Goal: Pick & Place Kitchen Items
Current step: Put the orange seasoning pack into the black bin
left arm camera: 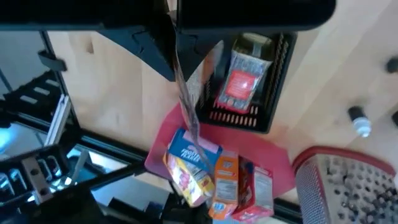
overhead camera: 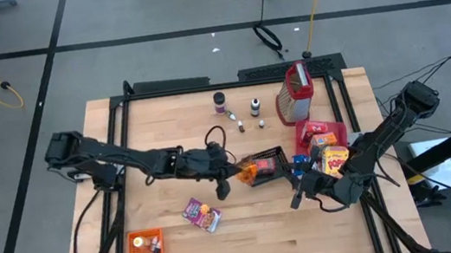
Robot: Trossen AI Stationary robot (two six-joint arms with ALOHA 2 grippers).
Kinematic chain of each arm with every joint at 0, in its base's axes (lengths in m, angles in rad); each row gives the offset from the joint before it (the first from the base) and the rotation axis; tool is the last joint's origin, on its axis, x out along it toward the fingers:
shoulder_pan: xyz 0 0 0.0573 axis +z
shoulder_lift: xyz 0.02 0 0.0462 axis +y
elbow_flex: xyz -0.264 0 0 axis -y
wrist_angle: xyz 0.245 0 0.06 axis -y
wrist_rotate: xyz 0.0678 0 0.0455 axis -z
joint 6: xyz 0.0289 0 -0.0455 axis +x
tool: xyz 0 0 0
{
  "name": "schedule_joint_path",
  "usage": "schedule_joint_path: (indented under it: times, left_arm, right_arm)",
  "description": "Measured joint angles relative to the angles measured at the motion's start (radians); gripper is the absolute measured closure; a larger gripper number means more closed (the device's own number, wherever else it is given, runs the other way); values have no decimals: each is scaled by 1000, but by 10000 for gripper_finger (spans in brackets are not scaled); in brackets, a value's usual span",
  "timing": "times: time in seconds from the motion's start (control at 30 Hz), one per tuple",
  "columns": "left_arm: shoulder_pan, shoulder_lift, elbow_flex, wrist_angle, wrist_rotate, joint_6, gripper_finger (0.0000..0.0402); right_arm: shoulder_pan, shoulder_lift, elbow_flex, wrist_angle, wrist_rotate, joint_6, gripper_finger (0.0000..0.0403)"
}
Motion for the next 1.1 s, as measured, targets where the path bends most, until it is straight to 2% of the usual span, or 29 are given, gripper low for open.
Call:
schedule_joint_path:
  times: [0.23, 0.43, 0.53, 0.7, 0.83, 1.1]
  left_arm:
    - [0, 100, 1, 105, 11, 15, 401]
    - [0, 182, 73, 107, 11, 55, 401]
    - [1, 232, 140, 74, 10, 109, 401]
    - [6, 312, 255, -76, 5, 162, 401]
    - [13, 348, 302, -164, -44, 192, 401]
    - [32, 338, 344, -164, -72, 239, 401]
  right_arm:
    - [0, 0, 0, 7, 1, 0, 348]
    - [0, 0, 0, 6, 1, -1, 348]
    - [0, 0, -1, 5, 0, -4, 348]
    - [0, 0, -1, 5, 0, -4, 348]
    - [0, 0, -1, 2, -1, -4, 348]
    - [0, 0, -1, -1, -1, -4, 348]
